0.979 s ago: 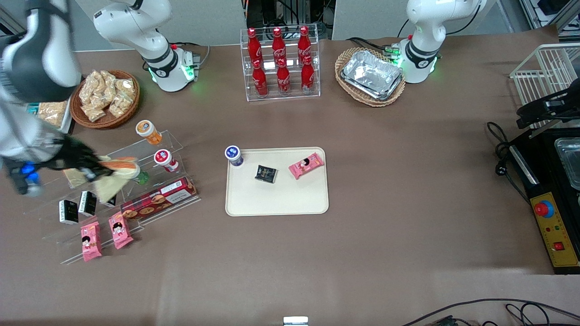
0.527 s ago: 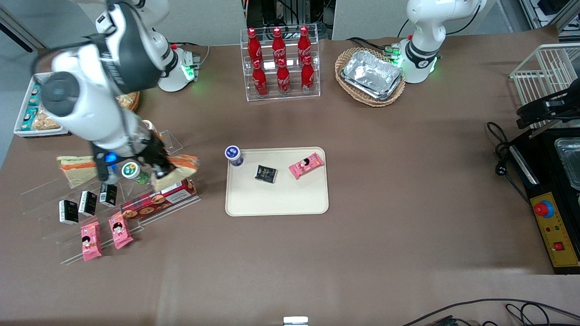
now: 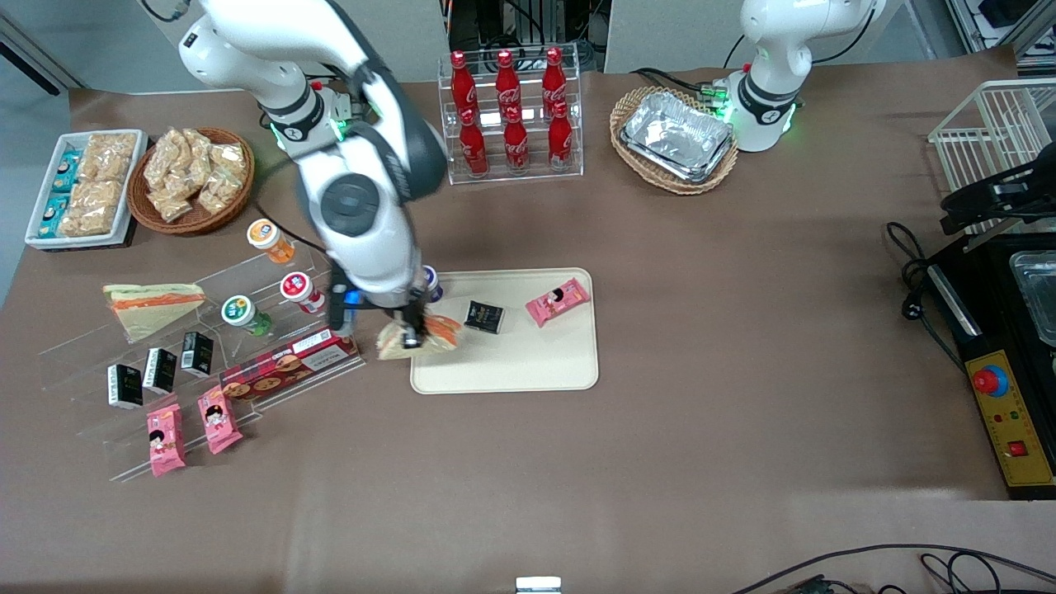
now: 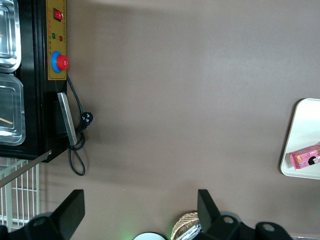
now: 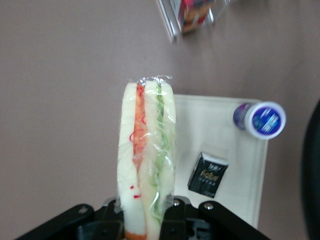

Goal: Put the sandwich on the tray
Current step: 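Carry the sandwich over the white tray with the right gripper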

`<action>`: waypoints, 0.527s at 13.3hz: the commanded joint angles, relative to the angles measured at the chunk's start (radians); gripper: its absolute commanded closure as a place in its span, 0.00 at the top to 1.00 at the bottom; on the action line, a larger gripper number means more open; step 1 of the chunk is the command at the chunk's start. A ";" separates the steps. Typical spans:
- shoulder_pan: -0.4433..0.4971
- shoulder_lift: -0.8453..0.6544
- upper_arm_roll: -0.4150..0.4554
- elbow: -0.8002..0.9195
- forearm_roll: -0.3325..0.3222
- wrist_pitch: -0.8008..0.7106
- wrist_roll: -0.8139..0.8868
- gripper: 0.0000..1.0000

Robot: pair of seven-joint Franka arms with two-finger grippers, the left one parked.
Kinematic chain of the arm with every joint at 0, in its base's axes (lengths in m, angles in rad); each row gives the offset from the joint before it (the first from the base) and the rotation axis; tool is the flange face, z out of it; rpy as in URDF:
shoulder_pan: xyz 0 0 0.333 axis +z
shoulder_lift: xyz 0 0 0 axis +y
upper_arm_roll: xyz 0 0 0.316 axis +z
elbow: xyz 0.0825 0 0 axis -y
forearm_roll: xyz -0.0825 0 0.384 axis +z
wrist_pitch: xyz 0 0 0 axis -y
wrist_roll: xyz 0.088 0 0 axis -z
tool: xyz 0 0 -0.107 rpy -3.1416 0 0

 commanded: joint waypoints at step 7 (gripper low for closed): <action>0.052 0.343 0.038 0.158 0.026 0.269 0.236 0.00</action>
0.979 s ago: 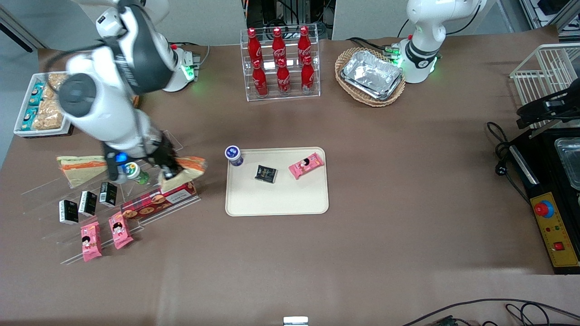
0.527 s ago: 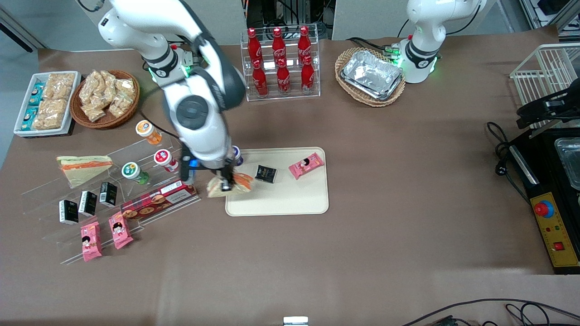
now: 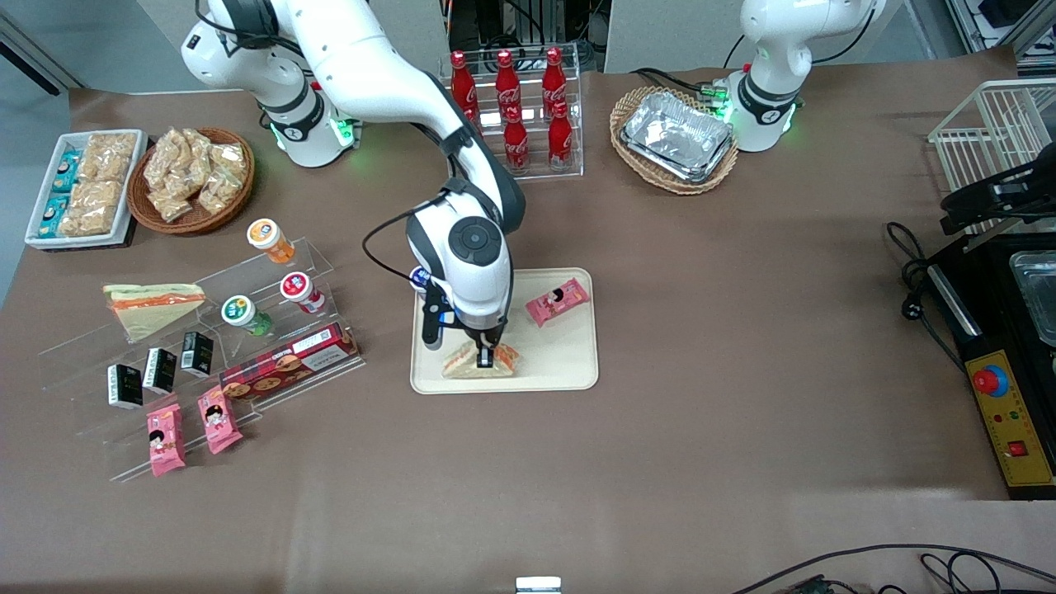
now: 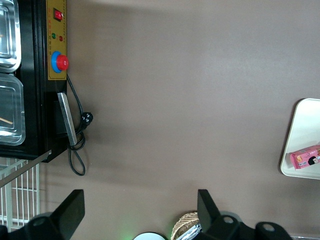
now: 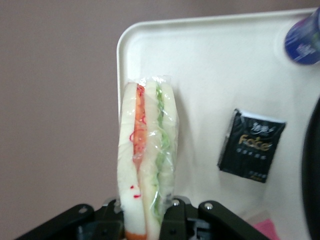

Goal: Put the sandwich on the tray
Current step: 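Lower the sandwich onto the tray beside the black box and release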

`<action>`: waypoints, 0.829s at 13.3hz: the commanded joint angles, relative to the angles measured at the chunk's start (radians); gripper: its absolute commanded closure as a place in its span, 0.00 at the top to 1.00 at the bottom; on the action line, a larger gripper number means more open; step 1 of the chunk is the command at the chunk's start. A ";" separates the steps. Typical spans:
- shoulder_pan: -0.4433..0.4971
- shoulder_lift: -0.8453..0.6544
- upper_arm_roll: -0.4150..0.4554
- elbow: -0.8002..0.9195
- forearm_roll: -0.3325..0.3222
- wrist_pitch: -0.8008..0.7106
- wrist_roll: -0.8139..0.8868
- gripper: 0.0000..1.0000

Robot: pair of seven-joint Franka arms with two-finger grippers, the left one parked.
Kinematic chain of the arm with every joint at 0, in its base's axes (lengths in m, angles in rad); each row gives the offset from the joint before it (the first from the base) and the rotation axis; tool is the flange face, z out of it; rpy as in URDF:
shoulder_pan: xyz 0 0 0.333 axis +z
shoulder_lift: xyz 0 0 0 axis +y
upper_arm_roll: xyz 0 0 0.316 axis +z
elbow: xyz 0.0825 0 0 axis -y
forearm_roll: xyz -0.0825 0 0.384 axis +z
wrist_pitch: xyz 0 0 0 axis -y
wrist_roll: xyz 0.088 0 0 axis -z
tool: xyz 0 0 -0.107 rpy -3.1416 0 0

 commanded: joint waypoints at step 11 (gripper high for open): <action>-0.021 0.097 0.007 0.059 0.077 0.086 0.015 0.94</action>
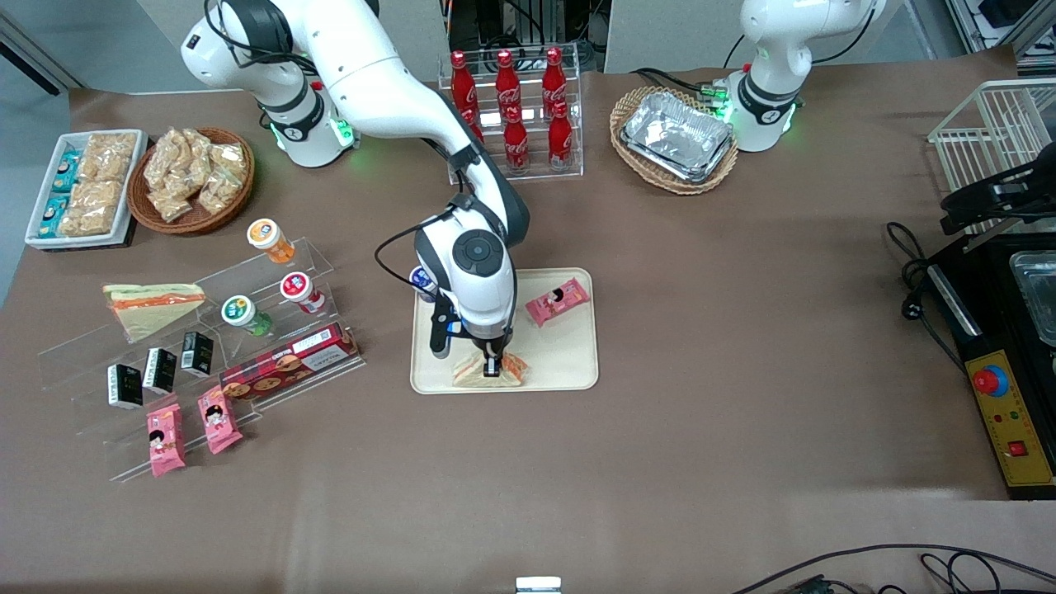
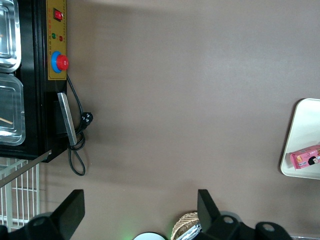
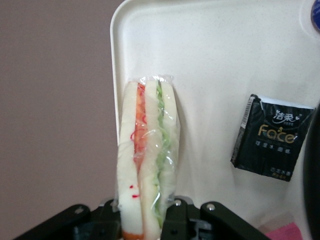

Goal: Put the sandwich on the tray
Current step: 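Lower the sandwich onto the tray beside the black box and release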

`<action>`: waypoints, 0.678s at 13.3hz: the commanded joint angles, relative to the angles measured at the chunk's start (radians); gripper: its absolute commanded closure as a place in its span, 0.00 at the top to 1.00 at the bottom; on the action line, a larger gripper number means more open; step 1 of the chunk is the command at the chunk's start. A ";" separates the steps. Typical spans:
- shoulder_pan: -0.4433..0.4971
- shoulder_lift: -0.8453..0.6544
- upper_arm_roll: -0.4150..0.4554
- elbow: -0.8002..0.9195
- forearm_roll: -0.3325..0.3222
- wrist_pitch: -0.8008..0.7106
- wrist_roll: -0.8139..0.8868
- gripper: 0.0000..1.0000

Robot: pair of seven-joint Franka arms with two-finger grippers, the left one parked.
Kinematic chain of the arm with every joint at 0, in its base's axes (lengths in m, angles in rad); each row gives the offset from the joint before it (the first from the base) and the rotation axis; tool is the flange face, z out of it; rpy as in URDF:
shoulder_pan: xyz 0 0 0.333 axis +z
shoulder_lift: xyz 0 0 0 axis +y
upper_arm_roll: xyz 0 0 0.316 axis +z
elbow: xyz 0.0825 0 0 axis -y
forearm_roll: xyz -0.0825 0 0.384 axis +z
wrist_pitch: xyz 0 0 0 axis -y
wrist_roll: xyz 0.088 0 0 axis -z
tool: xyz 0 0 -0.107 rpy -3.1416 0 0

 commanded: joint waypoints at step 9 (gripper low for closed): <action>-0.030 -0.131 0.000 0.034 0.040 -0.157 -0.106 1.00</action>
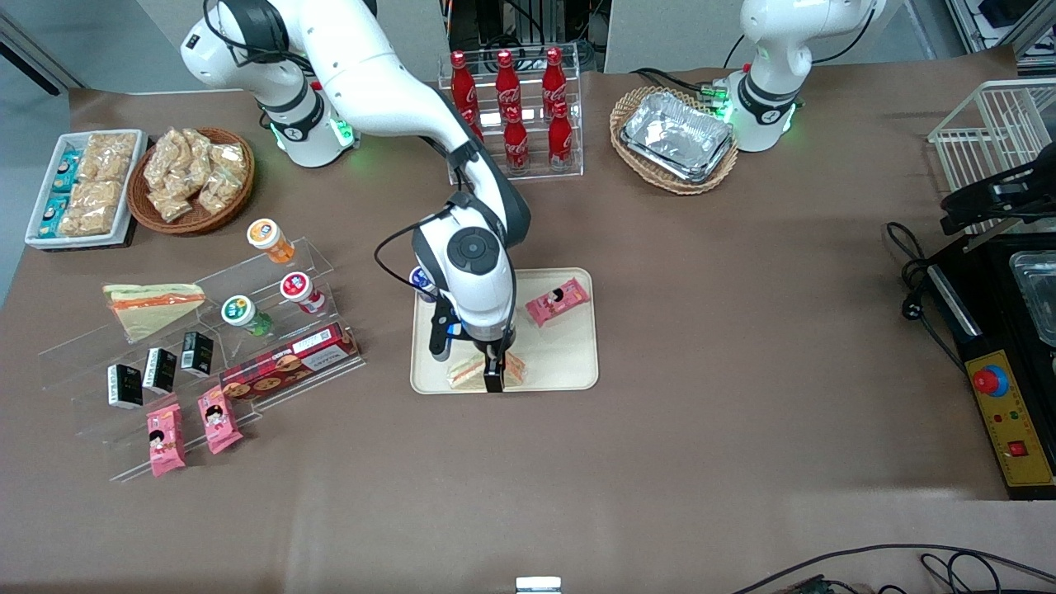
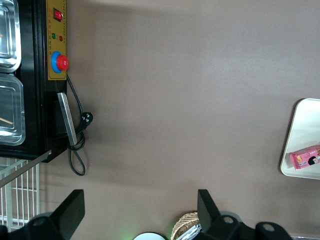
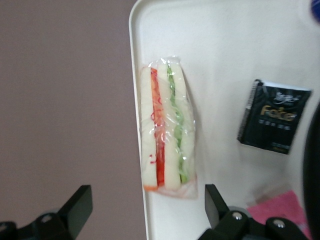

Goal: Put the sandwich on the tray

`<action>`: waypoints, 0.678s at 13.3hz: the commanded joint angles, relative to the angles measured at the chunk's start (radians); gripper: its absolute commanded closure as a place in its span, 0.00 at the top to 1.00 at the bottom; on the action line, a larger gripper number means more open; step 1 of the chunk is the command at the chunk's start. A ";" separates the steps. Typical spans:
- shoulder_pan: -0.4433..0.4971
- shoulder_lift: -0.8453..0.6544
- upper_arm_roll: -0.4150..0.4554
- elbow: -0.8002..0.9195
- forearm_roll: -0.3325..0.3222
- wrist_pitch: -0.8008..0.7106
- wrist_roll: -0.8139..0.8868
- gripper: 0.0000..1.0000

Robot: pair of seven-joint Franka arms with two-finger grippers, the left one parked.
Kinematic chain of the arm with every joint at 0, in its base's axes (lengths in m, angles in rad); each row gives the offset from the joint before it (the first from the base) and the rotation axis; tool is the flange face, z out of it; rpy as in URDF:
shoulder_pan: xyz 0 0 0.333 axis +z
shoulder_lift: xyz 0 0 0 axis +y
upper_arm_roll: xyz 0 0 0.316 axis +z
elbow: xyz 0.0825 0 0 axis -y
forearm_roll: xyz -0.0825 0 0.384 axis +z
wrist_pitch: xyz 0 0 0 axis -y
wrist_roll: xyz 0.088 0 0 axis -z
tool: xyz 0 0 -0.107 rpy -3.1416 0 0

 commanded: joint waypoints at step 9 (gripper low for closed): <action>-0.334 -0.387 -0.041 -0.015 0.002 -0.558 -1.074 1.00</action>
